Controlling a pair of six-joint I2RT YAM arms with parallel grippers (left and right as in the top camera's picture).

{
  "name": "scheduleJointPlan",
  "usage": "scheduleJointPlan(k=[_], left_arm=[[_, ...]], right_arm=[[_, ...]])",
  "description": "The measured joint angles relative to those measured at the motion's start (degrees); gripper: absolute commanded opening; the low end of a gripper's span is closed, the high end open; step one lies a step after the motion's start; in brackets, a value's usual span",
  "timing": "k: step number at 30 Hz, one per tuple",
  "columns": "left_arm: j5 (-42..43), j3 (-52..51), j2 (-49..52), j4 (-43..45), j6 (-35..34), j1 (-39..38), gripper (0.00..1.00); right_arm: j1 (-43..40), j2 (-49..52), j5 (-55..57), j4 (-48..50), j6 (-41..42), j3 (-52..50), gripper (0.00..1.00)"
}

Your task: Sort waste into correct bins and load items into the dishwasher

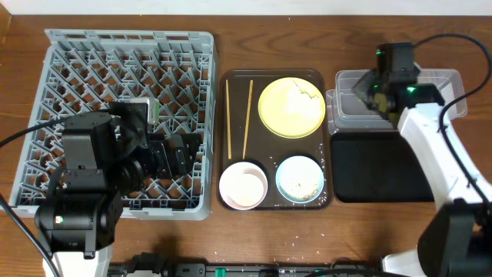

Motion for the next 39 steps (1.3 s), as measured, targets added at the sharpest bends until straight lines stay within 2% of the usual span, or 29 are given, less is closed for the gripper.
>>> scheduleJointPlan(k=[1, 2, 7, 10, 11, 13, 16, 19, 20, 22, 23, 24, 25, 30, 33, 34, 36, 39], left_arm=[[0.0, 0.0, 0.0, 0.0, 0.0, 0.0, 0.88], [0.0, 0.0, 0.0, 0.0, 0.0, 0.0, 0.88], [0.0, 0.0, 0.0, 0.0, 0.0, 0.0, 0.88], [0.0, 0.0, 0.0, 0.0, 0.0, 0.0, 0.88], [0.0, 0.0, 0.0, 0.0, 0.0, 0.0, 0.88], [0.0, 0.0, 0.0, 0.0, 0.0, 0.0, 0.88], [0.0, 0.0, 0.0, 0.0, 0.0, 0.0, 0.88], [0.0, 0.0, 0.0, -0.1, 0.0, 0.0, 0.88], [0.0, 0.0, 0.0, 0.0, 0.0, 0.0, 0.88], [0.0, 0.0, 0.0, 0.0, 0.0, 0.0, 0.88], [0.0, 0.0, 0.0, 0.0, 0.0, 0.0, 0.88], [0.0, 0.0, 0.0, 0.0, 0.0, 0.0, 0.88], [0.0, 0.0, 0.0, 0.0, 0.0, 0.0, 0.88], [0.0, 0.0, 0.0, 0.0, 0.0, 0.0, 0.88], [0.0, 0.0, 0.0, 0.0, 0.0, 0.0, 0.88], [0.0, 0.0, 0.0, 0.0, 0.0, 0.0, 0.88], [0.0, 0.0, 0.0, 0.0, 0.0, 0.0, 0.88], [0.0, 0.0, 0.0, 0.0, 0.0, 0.0, 0.88]], right_arm=[[-1.9, 1.5, -1.3, 3.0, -0.9, -0.4, 0.54], [-2.3, 2.0, -2.2, 3.8, -2.1, -0.4, 0.56], [-0.8, 0.6, -15.3, 7.7, -17.1, -0.5, 0.53], [5.6, -1.8, -18.1, 7.5, -27.3, -0.4, 0.54], [8.5, -2.1, -18.2, 7.5, -29.9, -0.3, 0.57], [13.2, -1.6, -14.5, 7.6, -32.7, -0.3, 0.62], [19.6, 3.1, -6.3, 10.3, -35.5, -0.3, 0.75], [21.1, 10.8, -0.2, 14.9, -36.8, -0.2, 0.77], [20.8, 16.1, 2.6, 17.4, -37.0, -0.3, 0.76], [20.8, 20.1, 4.3, 19.8, -37.0, -0.4, 0.59], [20.8, 21.2, 4.7, 20.3, -36.9, -0.4, 0.41], [20.8, 22.0, 4.7, 20.6, -37.2, -0.4, 0.08], [20.8, 23.0, 4.8, 21.3, -37.3, -0.4, 0.01], [20.8, 20.7, 2.4, 17.5, -34.8, -0.5, 0.01], [19.9, 9.8, -0.9, 12.0, -27.8, -0.5, 0.01], [17.7, 3.7, -1.7, 9.5, -23.8, -0.4, 0.01], [12.0, -2.3, -2.2, 5.1, -17.5, 0.1, 0.01], [3.2, -2.8, -2.1, 2.3, -12.0, 0.3, 0.03]])
